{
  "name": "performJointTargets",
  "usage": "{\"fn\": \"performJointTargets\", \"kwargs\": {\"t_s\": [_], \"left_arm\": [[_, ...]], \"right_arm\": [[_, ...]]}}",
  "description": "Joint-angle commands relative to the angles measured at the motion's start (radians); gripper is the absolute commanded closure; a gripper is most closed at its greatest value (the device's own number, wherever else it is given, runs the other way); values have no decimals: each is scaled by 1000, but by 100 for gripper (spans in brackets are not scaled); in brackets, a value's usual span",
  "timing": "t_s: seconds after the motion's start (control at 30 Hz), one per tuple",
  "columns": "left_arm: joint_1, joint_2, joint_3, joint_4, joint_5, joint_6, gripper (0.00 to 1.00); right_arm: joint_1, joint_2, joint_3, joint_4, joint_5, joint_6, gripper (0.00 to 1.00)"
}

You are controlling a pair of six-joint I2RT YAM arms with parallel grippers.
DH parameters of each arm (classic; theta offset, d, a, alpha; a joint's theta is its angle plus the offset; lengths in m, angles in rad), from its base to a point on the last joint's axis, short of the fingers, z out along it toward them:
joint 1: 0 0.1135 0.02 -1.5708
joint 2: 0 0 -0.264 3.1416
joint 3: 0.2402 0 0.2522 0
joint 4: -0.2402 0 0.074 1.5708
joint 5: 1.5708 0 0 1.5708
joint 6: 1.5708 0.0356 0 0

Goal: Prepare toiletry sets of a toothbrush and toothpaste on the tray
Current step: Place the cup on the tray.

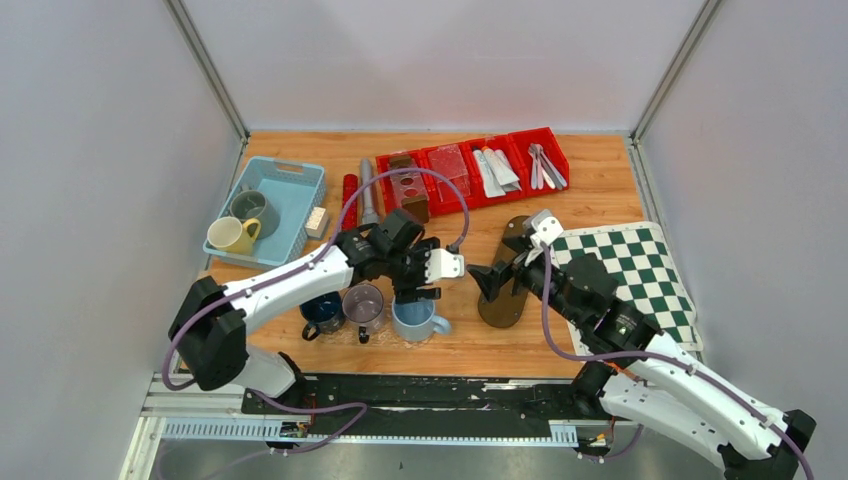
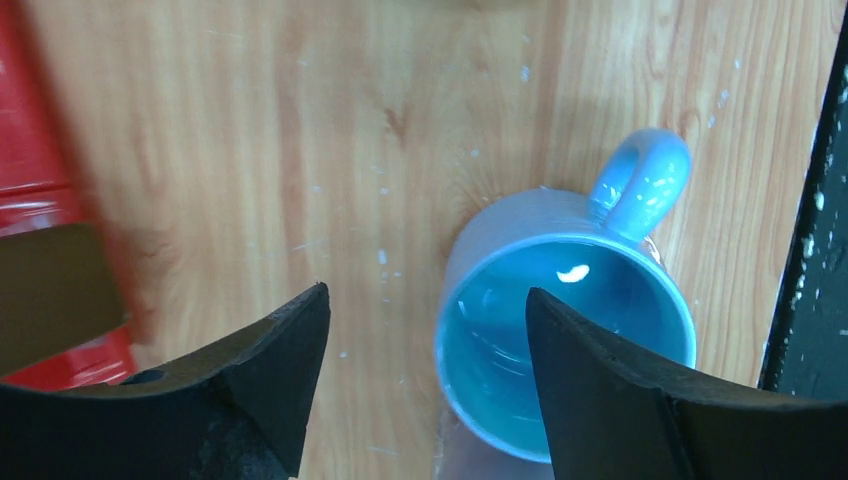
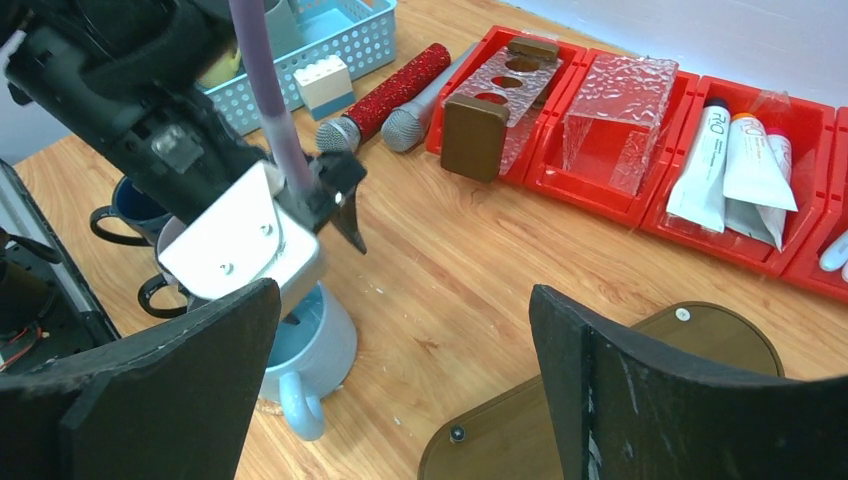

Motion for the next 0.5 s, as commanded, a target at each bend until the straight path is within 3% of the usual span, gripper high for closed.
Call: {"fn": "performJointTargets", "kwargs": {"t_s": [0.0, 0.2, 0.47], "left_arm": [[-6, -102, 91, 62, -83, -97, 19], [13, -172, 130, 95, -245, -158, 14], [240, -292, 96, 170, -349, -340, 4]], "right_arm": [[-3, 29, 99, -40, -52, -12, 2], [-3, 167, 230, -160, -134, -50, 2], [-3, 361, 368, -277, -157, -79, 2]]}}
